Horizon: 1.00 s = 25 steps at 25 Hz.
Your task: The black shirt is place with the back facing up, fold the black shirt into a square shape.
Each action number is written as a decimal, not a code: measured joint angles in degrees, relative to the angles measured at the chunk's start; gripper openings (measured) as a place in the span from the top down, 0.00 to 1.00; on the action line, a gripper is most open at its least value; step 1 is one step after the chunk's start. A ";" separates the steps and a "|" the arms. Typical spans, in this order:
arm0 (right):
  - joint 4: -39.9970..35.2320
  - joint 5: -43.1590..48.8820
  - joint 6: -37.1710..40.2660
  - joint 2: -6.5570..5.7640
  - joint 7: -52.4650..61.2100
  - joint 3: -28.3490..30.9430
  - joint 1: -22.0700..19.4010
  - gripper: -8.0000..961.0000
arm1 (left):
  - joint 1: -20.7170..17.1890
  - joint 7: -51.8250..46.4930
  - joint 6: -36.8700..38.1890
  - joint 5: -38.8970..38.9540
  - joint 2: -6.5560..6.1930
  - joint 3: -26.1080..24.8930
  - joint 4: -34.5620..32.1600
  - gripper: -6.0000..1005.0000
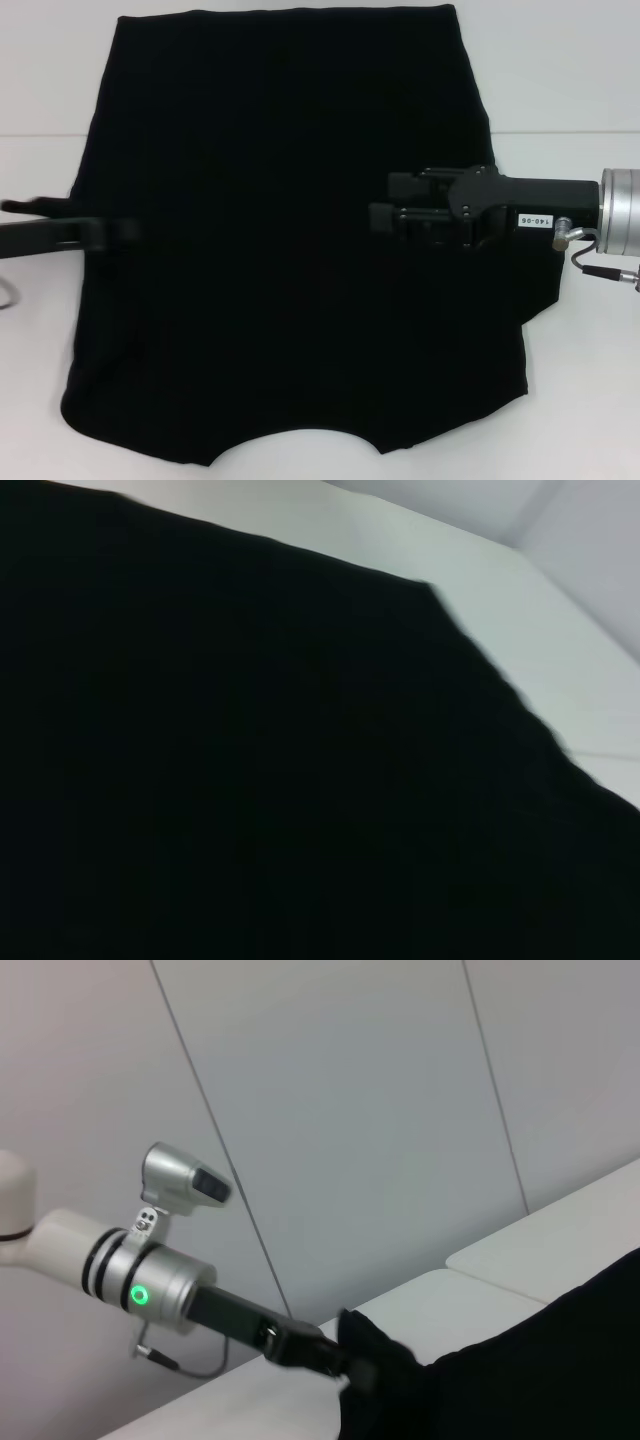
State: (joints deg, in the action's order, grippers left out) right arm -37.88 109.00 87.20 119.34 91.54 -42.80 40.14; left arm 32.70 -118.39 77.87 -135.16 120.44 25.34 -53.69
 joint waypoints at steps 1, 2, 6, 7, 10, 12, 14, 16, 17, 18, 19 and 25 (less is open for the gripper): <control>0.00 -0.26 0.08 -0.05 0.04 0.00 -0.20 0.26 | 0.16 0.17 0.00 0.43 0.24 1.08 0.08 0.92; 0.00 -0.57 0.13 -0.11 0.05 0.00 -0.40 0.26 | 0.55 0.63 -0.14 1.31 0.92 4.00 0.32 0.92; -0.01 -2.36 0.33 -0.49 0.08 0.00 -1.18 0.26 | 1.05 1.22 -3.18 1.73 2.64 10.89 0.43 0.91; -0.06 -2.91 0.50 -0.59 0.10 -0.01 -1.44 0.26 | 1.05 1.20 -3.83 1.75 2.88 11.89 0.38 0.88; -0.37 -4.22 1.12 -0.86 0.14 0.00 -2.24 0.26 | 0.68 1.47 -4.07 2.30 3.10 12.54 -0.43 0.77; -0.26 -5.02 1.27 -1.24 0.13 0.25 -2.43 0.26 | 0.18 1.75 -3.84 3.32 2.87 12.38 -0.91 0.70; -0.07 -5.22 1.19 -1.50 0.15 0.95 -2.52 0.26 | -0.53 2.04 -3.98 4.71 2.29 12.18 -0.94 0.60; -0.03 -5.14 0.98 -1.69 0.40 1.73 -2.61 0.26 | -1.13 1.89 -4.97 5.64 1.53 11.48 -0.53 0.51; -0.02 -5.09 0.86 -1.79 0.65 1.95 -2.66 0.26 | -1.23 1.72 -5.27 5.59 1.46 11.02 -0.48 0.46; -0.01 -5.09 0.79 -1.89 0.90 2.11 -2.72 0.26 | -1.39 1.20 -6.15 5.40 1.30 9.98 -0.44 0.42; -0.01 -5.10 0.70 -2.00 1.18 2.16 -2.78 0.26 | -1.58 0.68 -6.93 5.17 1.20 9.02 -0.34 0.38; 0.00 -5.36 0.63 -2.12 1.54 2.20 -2.88 0.26 | -2.62 -3.30 -11.72 0.77 0.45 3.87 0.47 0.18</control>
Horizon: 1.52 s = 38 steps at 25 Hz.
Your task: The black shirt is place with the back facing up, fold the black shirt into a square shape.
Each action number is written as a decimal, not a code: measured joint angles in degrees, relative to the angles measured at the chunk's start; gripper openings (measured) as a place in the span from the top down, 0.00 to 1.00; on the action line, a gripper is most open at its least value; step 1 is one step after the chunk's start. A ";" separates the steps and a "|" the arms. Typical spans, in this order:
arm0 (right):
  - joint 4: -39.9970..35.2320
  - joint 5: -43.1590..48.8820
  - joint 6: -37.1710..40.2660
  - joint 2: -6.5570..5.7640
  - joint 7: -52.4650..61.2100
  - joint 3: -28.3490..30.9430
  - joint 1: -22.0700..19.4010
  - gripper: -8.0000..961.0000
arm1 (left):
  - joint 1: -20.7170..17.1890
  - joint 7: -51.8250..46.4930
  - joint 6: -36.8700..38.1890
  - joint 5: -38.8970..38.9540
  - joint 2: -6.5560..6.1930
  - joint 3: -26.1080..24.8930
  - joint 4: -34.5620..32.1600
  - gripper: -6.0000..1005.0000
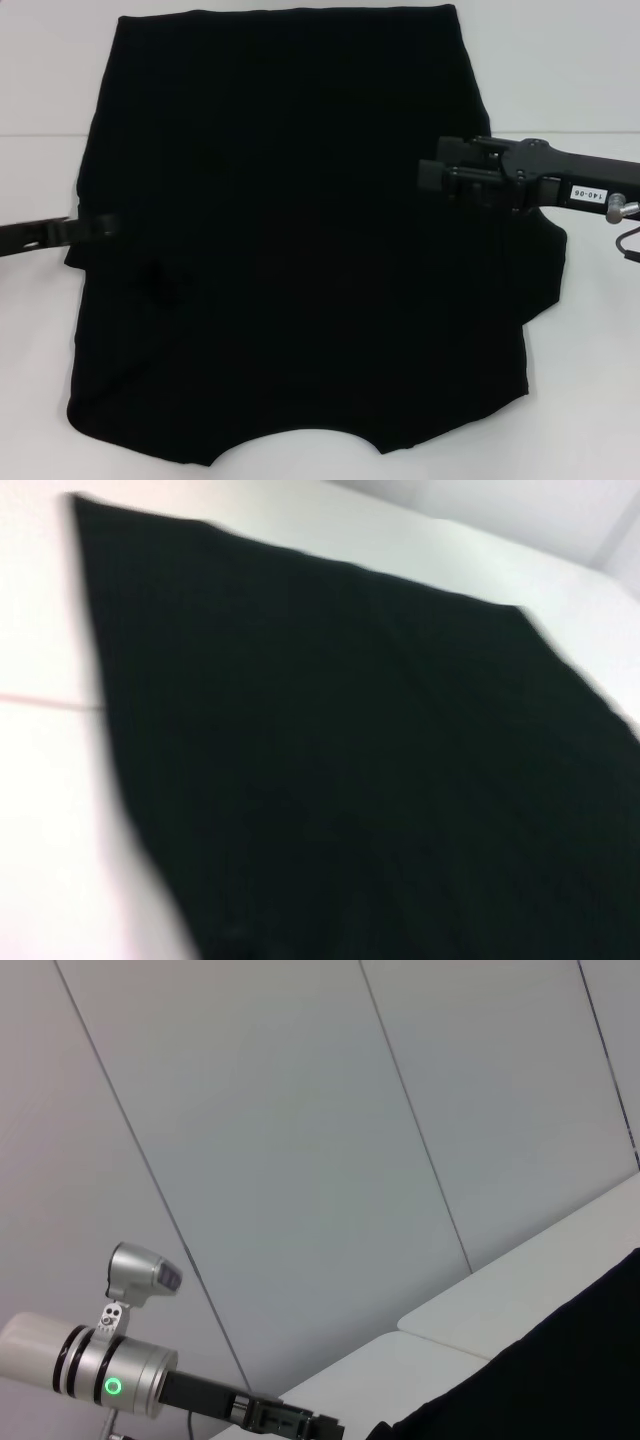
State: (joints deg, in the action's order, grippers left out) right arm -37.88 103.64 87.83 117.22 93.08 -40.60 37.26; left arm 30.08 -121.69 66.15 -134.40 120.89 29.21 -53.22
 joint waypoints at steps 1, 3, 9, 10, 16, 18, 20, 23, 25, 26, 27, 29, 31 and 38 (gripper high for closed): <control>0.00 -0.01 -0.02 0.00 0.00 0.00 0.06 0.26 | -0.14 -0.61 -0.80 -0.88 0.00 -0.42 0.02 0.16; 0.00 -0.02 -0.08 0.00 0.00 0.00 0.17 0.26 | -0.42 -1.65 -2.36 -2.48 -0.02 -1.05 0.37 0.12; 0.00 -0.07 -0.26 0.00 0.00 0.00 0.59 0.26 | 0.17 -1.91 -5.76 -3.88 -0.25 -0.94 4.65 0.05; 0.00 -0.08 -0.28 0.00 -0.01 0.00 0.61 0.26 | 0.44 -1.75 -6.26 -3.91 -0.32 -0.85 5.49 0.05; 0.00 -0.11 -0.30 0.00 -0.01 0.00 0.52 0.27 | 1.54 -1.23 -8.21 -3.94 -0.50 -0.65 7.74 0.07; 0.00 -0.12 -0.30 0.00 -0.01 0.00 0.43 0.27 | 1.67 -1.21 -8.55 -3.94 -0.54 -0.64 7.92 0.08; 0.00 -0.12 -0.30 0.00 -0.01 0.04 0.37 0.27 | 1.72 -1.20 -8.99 -3.95 -0.57 -0.64 8.01 0.09; 0.00 -0.12 -0.27 0.00 -0.02 0.09 0.34 0.27 | 1.95 -1.18 -9.32 -4.06 -0.58 -0.60 8.36 0.11; 0.00 -0.12 -0.24 0.00 -0.01 0.09 0.34 0.27 | 2.31 -1.18 -9.36 -4.48 -0.59 -0.57 8.68 0.12; 0.00 -0.12 -0.24 0.00 -0.01 0.09 0.34 0.27 | 2.51 -1.17 -9.38 -4.75 -0.61 -0.56 8.84 0.13; 0.00 -0.12 -0.22 0.00 -0.02 0.21 0.35 0.27 | 2.66 -1.17 -9.41 -4.91 -0.62 -0.56 8.98 0.13; 0.00 -0.12 -0.20 0.00 -0.05 0.33 0.35 0.27 | 2.91 -1.29 -9.42 -5.18 -0.65 -0.55 9.30 0.14; -0.02 -0.12 -0.13 0.00 -0.09 0.43 0.34 0.27 | 2.96 -1.51 -9.42 -5.18 -0.71 -0.62 9.43 0.15; -0.05 -0.12 -0.03 0.04 -0.26 0.52 0.17 0.27 | 3.20 -1.81 -9.82 -5.12 -0.93 -0.78 9.63 0.19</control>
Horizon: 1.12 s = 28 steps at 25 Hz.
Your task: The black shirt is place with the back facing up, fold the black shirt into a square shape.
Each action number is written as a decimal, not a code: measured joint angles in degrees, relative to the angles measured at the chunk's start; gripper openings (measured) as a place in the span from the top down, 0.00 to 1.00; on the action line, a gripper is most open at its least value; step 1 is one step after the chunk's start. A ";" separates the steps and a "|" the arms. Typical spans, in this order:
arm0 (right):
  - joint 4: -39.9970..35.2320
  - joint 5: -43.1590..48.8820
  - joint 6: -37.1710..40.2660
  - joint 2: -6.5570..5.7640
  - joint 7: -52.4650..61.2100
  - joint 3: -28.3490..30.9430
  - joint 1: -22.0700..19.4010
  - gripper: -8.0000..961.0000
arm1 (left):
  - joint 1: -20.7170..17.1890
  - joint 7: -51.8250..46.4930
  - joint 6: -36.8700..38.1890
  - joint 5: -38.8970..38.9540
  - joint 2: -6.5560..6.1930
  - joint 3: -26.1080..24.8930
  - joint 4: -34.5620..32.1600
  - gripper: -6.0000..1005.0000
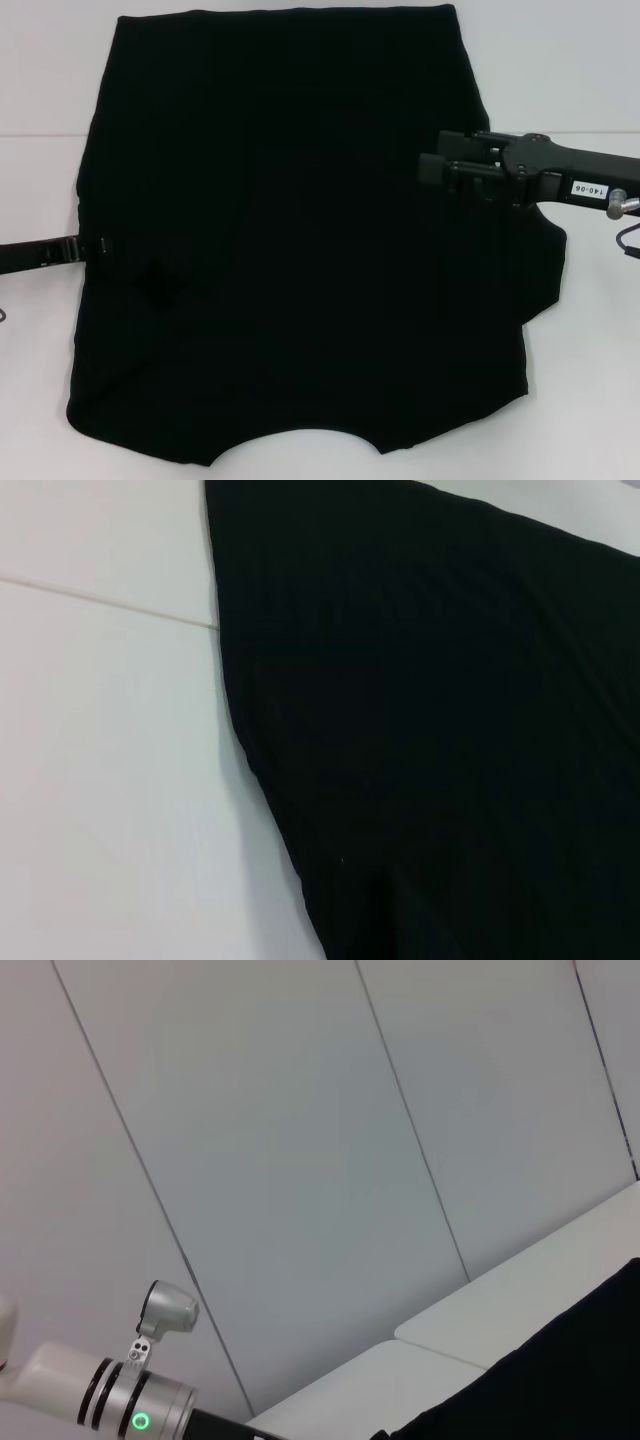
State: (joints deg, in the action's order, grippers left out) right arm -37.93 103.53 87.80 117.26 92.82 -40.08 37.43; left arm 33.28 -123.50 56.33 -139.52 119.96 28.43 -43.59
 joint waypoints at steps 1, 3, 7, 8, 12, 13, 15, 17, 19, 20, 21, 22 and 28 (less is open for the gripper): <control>0.00 0.00 0.00 0.02 -0.02 0.00 -0.03 0.27 | 0.07 -0.04 0.00 0.00 -0.03 -0.05 0.02 0.20; 0.01 0.00 0.06 0.04 -0.03 0.03 -0.08 0.27 | 0.16 -0.12 0.00 -0.10 -0.07 -0.04 0.07 0.39; 0.05 0.00 0.12 0.05 0.01 0.15 -0.16 0.27 | 0.20 -0.25 -0.07 -0.16 -0.08 0.05 0.11 0.59; 0.05 0.00 0.14 0.05 0.01 0.17 -0.17 0.27 | 0.20 -0.27 -0.08 -0.16 -0.08 0.07 0.11 0.64; 0.05 0.00 0.17 0.05 0.03 0.20 -0.17 0.27 | 0.24 -0.30 -0.08 -0.16 -0.14 0.11 0.11 0.79; 0.05 0.00 0.18 0.05 0.06 0.20 -0.17 0.27 | 0.30 -0.30 0.02 -0.16 -0.17 0.12 0.10 0.83; 0.05 0.00 0.18 0.06 0.14 0.20 -0.17 0.27 | 0.49 -0.42 0.38 -0.07 -0.22 0.15 0.01 0.87; 0.03 0.00 0.18 0.06 0.22 0.20 -0.17 0.27 | 1.06 -0.64 1.28 0.32 -0.33 0.20 -0.17 0.89; -0.05 0.00 0.18 0.05 0.23 0.20 -0.17 0.27 | 2.09 -0.74 1.96 0.70 -0.46 0.20 -0.13 0.91; -0.04 0.00 0.18 0.05 0.24 0.19 -0.16 0.27 | 2.84 -0.76 2.20 0.85 -0.56 0.19 0.03 0.91; -0.05 0.00 0.18 0.03 0.22 0.19 -0.16 0.27 | 3.71 -0.76 2.21 0.92 -0.61 0.17 0.34 0.92; -0.05 0.00 0.18 0.01 0.20 0.18 -0.17 0.27 | 4.46 -0.77 2.19 0.93 -0.64 0.17 0.65 0.93; -0.25 -0.01 0.24 -0.03 0.14 0.17 -0.21 0.27 | 8.67 -0.77 -0.14 0.66 -0.63 0.26 3.86 0.93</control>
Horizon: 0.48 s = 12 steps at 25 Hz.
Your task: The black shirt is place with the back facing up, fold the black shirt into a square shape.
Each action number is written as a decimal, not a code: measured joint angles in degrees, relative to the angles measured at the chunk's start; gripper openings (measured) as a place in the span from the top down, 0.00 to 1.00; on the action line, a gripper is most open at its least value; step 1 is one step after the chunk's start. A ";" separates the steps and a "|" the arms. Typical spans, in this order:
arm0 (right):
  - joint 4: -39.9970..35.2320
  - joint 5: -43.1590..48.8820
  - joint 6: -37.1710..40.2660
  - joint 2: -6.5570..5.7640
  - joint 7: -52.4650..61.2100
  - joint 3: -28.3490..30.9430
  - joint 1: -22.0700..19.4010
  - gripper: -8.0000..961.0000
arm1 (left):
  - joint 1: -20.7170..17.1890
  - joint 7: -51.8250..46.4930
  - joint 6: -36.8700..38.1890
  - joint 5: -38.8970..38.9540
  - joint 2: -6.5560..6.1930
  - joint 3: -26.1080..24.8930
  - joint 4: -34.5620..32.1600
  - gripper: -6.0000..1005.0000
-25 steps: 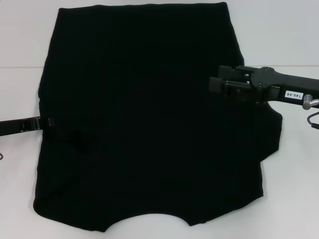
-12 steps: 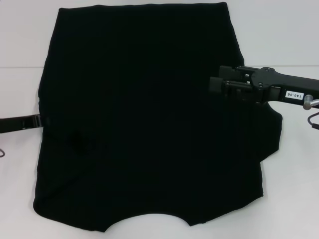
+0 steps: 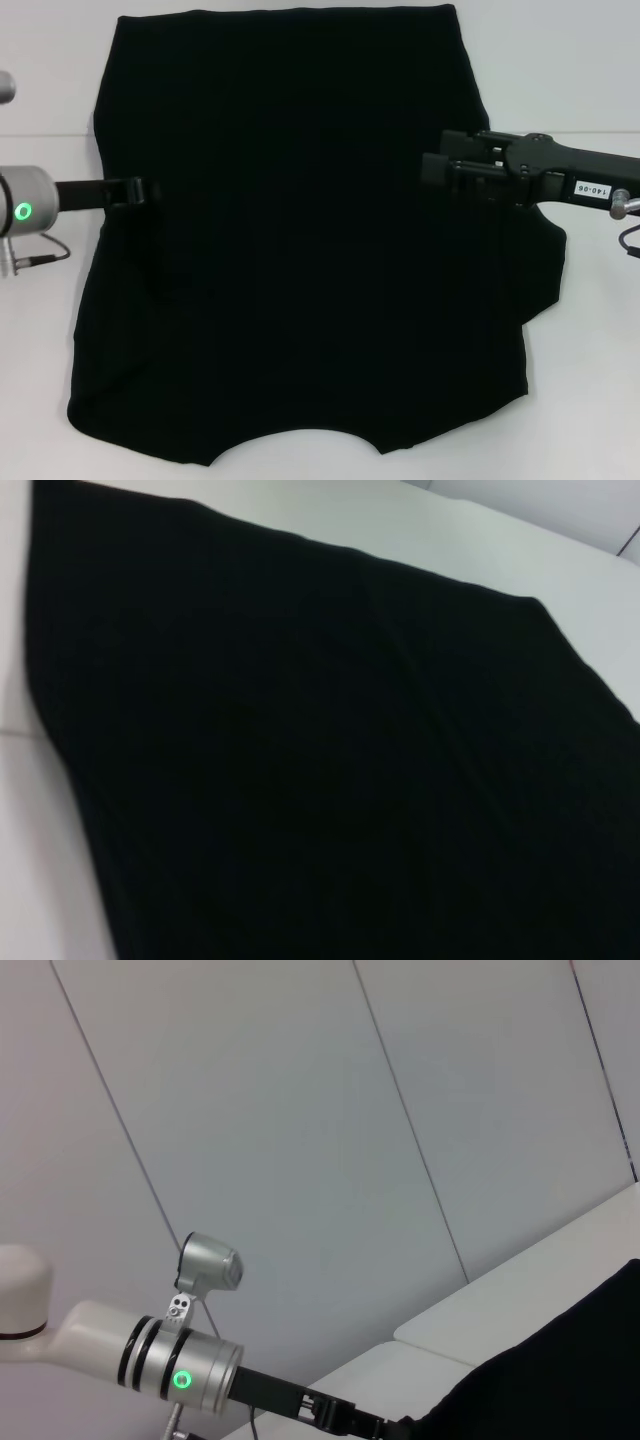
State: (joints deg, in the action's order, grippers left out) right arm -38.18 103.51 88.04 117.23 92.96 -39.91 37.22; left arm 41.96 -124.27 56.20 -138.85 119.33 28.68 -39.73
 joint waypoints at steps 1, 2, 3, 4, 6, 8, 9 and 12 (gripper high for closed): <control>-0.01 -0.01 0.02 0.00 0.01 0.00 -0.03 0.27 | 0.37 0.02 -0.32 0.00 0.01 0.00 0.39 0.92; -0.01 -0.01 0.02 -0.01 0.02 0.00 -0.06 0.27 | 0.65 0.05 -0.57 0.03 0.01 0.00 0.71 0.91; -0.03 -0.02 0.03 -0.01 0.03 0.00 -0.10 0.27 | 0.79 0.05 -0.67 0.11 0.02 0.00 0.92 0.90; -0.03 -0.03 0.03 -0.01 0.03 0.00 -0.15 0.27 | 0.88 0.06 -0.78 0.26 0.05 -0.01 1.05 0.89; -0.02 -0.04 0.03 -0.01 0.00 0.00 -0.26 0.27 | 0.90 0.10 -0.83 0.49 0.27 -0.01 1.14 0.88; 0.00 -0.06 0.03 -0.01 -0.06 0.00 -0.37 0.27 | 0.96 0.13 -0.88 0.72 0.61 -0.02 1.21 0.86; 0.01 -0.06 0.03 -0.01 -0.06 0.00 -0.41 0.27 | 1.00 0.10 -0.92 0.90 0.72 -0.03 1.27 0.85; 0.00 -0.07 0.03 -0.08 -0.06 0.01 -0.44 0.27 | 1.12 -0.06 -0.97 1.98 1.03 -0.09 1.36 0.77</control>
State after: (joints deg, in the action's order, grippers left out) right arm -38.18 103.44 88.07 117.15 92.90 -39.90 36.78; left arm 43.07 -124.33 55.23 -136.87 120.36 28.59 -38.36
